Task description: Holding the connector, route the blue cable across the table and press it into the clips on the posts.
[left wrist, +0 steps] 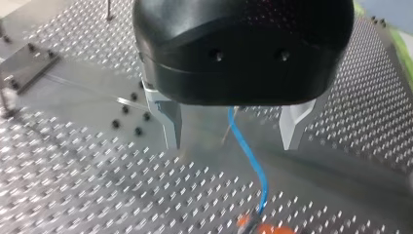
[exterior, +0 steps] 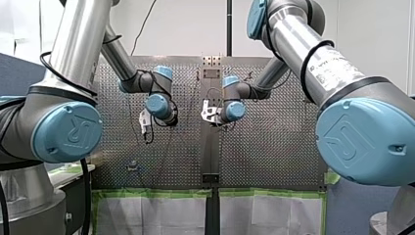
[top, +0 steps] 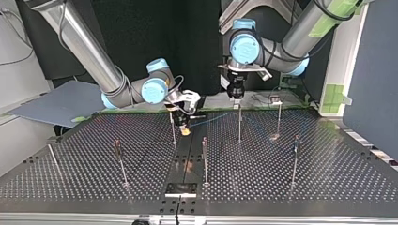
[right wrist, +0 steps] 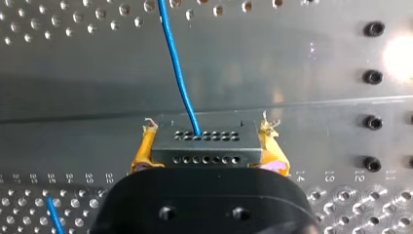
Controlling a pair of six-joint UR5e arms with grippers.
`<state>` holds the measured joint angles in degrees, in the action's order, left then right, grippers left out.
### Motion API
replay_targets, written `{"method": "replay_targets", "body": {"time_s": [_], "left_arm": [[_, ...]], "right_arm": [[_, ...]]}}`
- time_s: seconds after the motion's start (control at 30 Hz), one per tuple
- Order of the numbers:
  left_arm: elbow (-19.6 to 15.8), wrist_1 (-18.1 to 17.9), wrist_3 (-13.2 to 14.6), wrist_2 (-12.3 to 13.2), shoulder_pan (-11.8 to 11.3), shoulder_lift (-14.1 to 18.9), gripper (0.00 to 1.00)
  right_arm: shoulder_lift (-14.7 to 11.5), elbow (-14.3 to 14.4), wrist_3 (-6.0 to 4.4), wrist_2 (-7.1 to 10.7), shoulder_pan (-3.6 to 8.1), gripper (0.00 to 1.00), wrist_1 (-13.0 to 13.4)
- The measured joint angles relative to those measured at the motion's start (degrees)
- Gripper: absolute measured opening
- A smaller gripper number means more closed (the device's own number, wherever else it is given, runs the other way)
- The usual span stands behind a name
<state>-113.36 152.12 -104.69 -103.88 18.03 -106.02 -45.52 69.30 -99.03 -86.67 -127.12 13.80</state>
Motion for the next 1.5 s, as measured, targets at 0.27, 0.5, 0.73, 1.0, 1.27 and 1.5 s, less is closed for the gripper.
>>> {"method": "replay_targets", "body": {"time_s": [0.27, 0.5, 0.73, 1.0, 1.27, 1.5], "left_arm": [[2.4, -1.4, -1.8, 0.1, 4.0, -3.5, 1.0], [5.4, -0.1, -2.2, -1.2, 5.3, -6.5, 1.0], [8.8, -0.3, -2.4, -3.2, 5.1, -9.5, 1.0], [12.4, -0.1, -2.6, -3.9, 3.4, -10.6, 1.0], [16.4, 1.3, -3.1, -3.0, 2.4, -14.4, 1.0], [19.5, 1.3, -4.1, -3.8, 1.6, -17.7, 1.0]], "right_arm": [[-0.1, 0.0, 0.11, -0.07, 0.59, 0.0, -0.3], [-0.1, 0.0, -0.17, -0.11, 0.66, 0.0, -0.3], [-0.1, 0.0, -0.14, -0.09, 0.67, 0.0, -0.3], [-0.1, 0.0, -0.06, -0.08, 0.67, 0.0, -0.3], [-0.1, 0.0, -0.04, -0.09, 0.67, 0.0, -0.3], [0.0, 0.0, 0.0, -0.09, 0.67, 0.0, -0.3]]}}
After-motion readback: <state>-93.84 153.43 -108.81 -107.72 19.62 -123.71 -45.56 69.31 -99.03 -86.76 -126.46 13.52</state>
